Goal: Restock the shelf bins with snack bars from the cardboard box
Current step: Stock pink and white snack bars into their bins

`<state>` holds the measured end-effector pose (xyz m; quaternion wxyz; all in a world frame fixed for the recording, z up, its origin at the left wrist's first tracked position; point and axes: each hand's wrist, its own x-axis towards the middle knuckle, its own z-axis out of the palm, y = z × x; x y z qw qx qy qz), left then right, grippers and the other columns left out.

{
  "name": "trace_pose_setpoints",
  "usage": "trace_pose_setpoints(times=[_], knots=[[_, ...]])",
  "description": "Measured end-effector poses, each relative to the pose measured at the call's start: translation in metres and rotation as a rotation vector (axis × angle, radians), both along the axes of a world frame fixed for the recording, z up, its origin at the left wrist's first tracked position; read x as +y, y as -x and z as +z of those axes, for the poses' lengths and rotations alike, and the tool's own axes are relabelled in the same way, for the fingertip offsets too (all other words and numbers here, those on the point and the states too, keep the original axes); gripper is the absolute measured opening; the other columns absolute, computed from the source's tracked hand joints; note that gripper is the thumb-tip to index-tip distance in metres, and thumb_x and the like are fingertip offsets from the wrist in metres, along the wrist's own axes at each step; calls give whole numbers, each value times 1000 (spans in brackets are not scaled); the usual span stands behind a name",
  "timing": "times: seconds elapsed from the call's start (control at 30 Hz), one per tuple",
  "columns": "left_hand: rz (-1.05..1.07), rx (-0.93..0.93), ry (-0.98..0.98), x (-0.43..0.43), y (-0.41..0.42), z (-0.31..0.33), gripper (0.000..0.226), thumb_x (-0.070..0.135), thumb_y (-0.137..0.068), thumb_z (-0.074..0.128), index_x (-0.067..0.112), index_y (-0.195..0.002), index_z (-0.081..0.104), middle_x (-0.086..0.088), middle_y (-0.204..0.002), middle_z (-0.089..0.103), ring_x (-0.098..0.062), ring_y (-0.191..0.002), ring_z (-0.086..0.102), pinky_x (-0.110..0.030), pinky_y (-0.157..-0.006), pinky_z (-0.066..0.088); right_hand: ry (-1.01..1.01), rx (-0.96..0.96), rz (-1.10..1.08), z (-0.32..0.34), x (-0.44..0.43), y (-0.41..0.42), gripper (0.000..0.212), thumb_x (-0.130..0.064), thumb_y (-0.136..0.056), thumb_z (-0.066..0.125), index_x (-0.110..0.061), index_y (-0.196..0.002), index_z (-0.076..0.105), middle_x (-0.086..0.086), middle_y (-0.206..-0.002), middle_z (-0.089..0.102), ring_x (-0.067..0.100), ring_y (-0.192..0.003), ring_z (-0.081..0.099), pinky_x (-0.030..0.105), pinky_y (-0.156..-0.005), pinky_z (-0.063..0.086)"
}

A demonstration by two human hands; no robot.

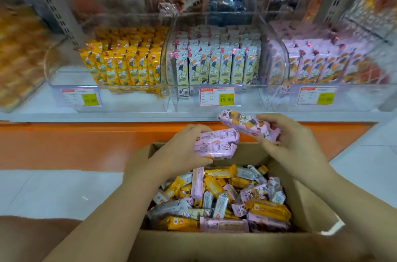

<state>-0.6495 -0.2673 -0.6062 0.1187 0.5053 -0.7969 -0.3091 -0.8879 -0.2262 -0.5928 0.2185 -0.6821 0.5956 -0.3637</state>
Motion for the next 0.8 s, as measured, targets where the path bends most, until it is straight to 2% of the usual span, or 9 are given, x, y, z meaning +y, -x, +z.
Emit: trace_pose_setpoints(times=[0.07,0.13,0.2,0.3,0.43,0.57,0.63,0.73,0.8], knots=[[-19,-16,46,3,1,18,70,30,-78,76,27,-137,39,8,-133,42,-6,-113,43,-16,-88,33,37,-72,-20,11,5,-2,39,-12,-82,71,-41,-106,58,-28,-104,58,-1,-99,57,14,-86,45],[-28,-22,86,3,1,36,73,32,-76,77,29,-138,39,9,-133,42,-7,-116,43,-21,-94,36,93,-71,-36,23,10,-5,41,-15,-82,71,-46,-103,56,-31,-104,58,-1,-96,58,19,-84,48],[-34,-2,135,2,1,51,74,32,-76,78,29,-138,39,12,-127,43,-3,-112,43,-19,-93,36,152,-70,-38,35,14,-6,42,-16,-82,70,-49,-103,55,-30,-98,61,2,-88,60,16,-77,49],[-49,19,208,0,3,68,72,31,-75,78,29,-137,41,16,-121,40,0,-108,42,-15,-89,34,190,-112,-31,49,13,-1,38,-8,-83,69,-39,-102,59,-29,-79,61,-4,-72,58,8,-61,41],[-68,73,312,-4,22,88,67,31,-75,78,28,-133,44,17,-118,43,0,-107,44,-16,-90,37,233,-263,3,65,12,16,24,-21,-80,69,-39,-93,59,-16,-107,62,5,-95,60,18,-75,45],[-87,128,355,-9,52,107,61,33,-75,76,40,-126,41,29,-105,39,9,-94,42,-6,-78,35,349,-244,-98,82,14,45,6,-34,-86,64,-38,-88,59,-15,-102,58,6,-102,55,25,-80,45],[-99,138,368,-13,68,115,62,36,-75,76,39,-127,42,28,-105,40,10,-91,43,0,-77,33,375,-205,-165,90,10,69,9,-42,-86,57,-39,-94,58,-8,-98,57,12,-91,55,28,-79,43],[-101,148,386,-23,94,124,64,36,-76,76,34,-131,43,21,-111,42,7,-94,41,0,-77,31,335,-143,-272,99,-3,112,25,-27,-89,64,-25,-112,55,-6,-79,49,1,-68,47,17,-67,35],[-111,156,391,-28,112,127,67,38,-76,76,33,-134,42,19,-114,42,3,-103,40,-6,-81,33,294,-45,-343,105,-12,136,31,-16,-87,65,-16,-116,54,-4,-81,50,0,-67,47,13,-61,32]])
